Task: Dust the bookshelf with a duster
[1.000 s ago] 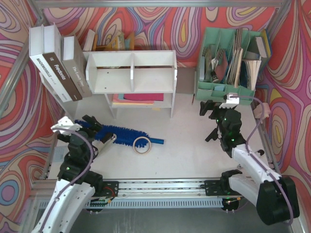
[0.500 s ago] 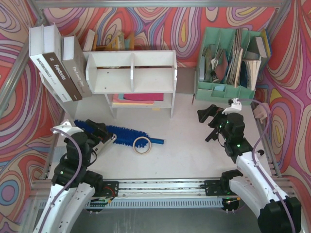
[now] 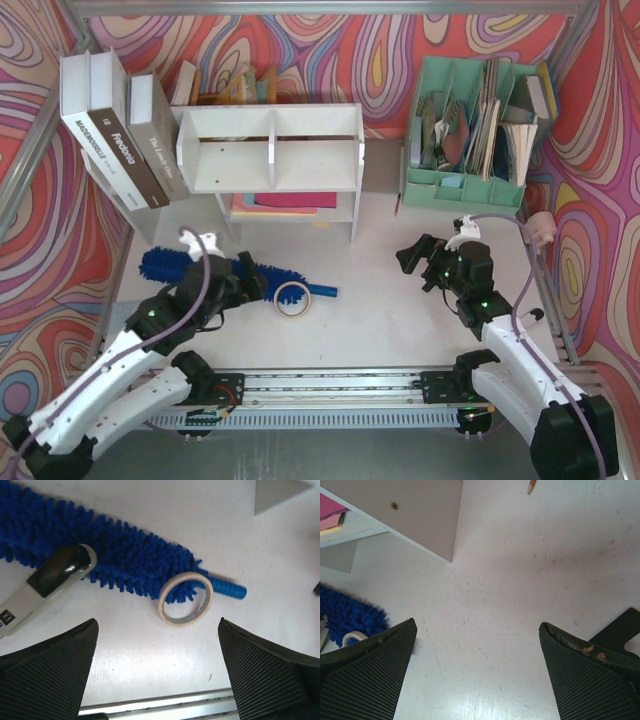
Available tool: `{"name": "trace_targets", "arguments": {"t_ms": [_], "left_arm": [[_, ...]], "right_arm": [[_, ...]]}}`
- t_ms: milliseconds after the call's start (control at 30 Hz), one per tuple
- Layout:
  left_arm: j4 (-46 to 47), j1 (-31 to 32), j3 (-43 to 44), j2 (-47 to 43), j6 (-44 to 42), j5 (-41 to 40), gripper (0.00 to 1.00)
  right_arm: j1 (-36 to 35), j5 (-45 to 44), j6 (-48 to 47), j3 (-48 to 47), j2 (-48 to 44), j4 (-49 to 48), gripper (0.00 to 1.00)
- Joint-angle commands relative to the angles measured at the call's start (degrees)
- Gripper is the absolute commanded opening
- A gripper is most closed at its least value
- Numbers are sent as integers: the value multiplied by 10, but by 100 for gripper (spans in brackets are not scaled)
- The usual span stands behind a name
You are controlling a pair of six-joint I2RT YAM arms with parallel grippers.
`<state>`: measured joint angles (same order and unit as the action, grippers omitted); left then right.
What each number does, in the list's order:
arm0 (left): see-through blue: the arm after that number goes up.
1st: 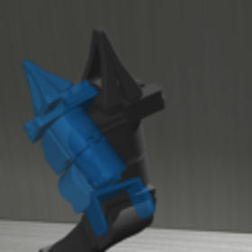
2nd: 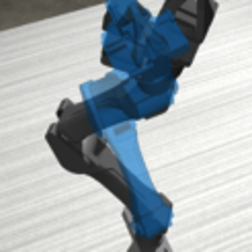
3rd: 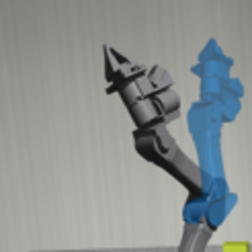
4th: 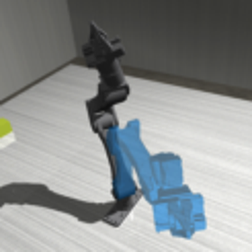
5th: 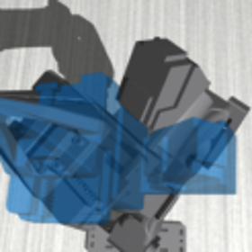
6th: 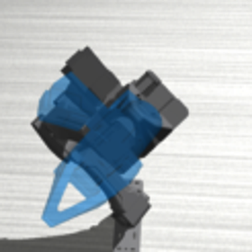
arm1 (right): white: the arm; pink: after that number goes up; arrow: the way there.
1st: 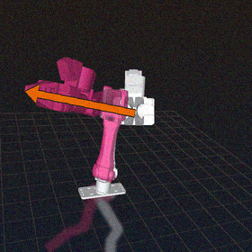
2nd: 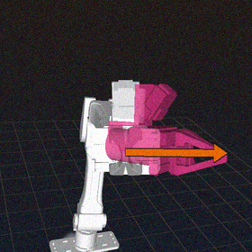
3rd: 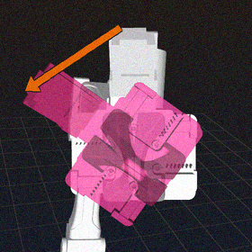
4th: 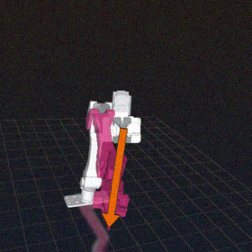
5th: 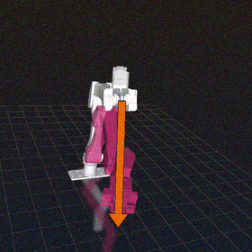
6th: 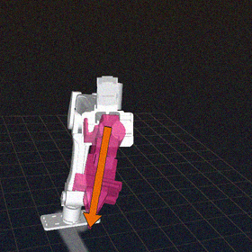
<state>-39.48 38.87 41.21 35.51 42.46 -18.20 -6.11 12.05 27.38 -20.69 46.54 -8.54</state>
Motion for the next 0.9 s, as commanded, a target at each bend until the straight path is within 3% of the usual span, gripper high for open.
{"name": "trace_targets", "arguments": {"t_ms": [0, 133, 433, 733, 867], "left_arm": [[-7, 102, 9, 66, 3, -80, 93], [39, 171, -4, 137, 4, -106, 92], [127, 175, -43, 232, 3, -74, 71], [189, 175, -60, 293, 11, -111, 62], [202, 173, -62, 328, 18, -120, 53]], "right_arm": [[-6, 17, -11, 12, 16, -45, 98], [-8, 17, -11, 24, 27, -68, 98], [-12, 20, -9, 43, 38, -92, 97], [-14, 19, -8, 57, 59, -122, 97], [-16, 20, -9, 59, 60, -124, 97]]}}
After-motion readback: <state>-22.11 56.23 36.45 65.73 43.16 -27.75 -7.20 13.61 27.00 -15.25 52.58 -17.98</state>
